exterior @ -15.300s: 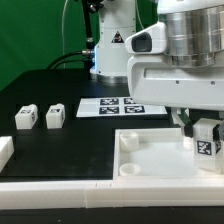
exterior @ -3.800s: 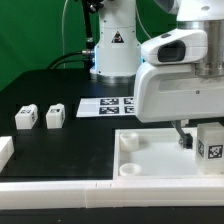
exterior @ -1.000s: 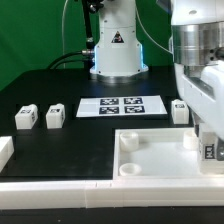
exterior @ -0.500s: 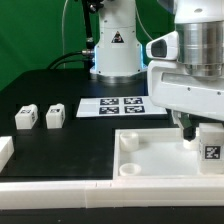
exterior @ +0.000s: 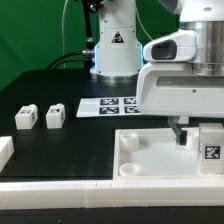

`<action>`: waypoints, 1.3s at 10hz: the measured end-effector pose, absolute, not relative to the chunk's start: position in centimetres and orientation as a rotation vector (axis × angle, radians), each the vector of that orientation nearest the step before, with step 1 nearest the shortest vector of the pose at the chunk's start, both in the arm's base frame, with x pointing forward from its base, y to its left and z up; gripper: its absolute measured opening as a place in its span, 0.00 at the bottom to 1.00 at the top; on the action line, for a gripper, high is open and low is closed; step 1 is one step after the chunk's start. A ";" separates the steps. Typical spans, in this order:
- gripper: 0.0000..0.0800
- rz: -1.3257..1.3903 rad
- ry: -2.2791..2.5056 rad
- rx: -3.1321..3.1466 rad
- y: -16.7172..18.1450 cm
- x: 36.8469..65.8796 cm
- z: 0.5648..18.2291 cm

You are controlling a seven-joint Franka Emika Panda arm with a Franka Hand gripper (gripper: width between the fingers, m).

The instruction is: Assemble one leg

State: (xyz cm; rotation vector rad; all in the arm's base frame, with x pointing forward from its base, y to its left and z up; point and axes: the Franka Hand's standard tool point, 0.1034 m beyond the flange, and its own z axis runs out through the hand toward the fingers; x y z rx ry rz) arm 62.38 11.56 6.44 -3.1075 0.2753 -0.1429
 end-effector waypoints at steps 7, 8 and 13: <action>0.44 -0.151 -0.077 -3.138 11.1 62.4 6.4; 0.36 -0.151 -0.077 -3.138 11.1 62.4 6.4; 0.36 -0.157 0.093 -3.131 11.1 62.4 6.4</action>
Offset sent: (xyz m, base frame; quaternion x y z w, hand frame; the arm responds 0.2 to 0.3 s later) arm 0.0000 0.0000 0.0000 0.0000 0.0000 0.0000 1.0000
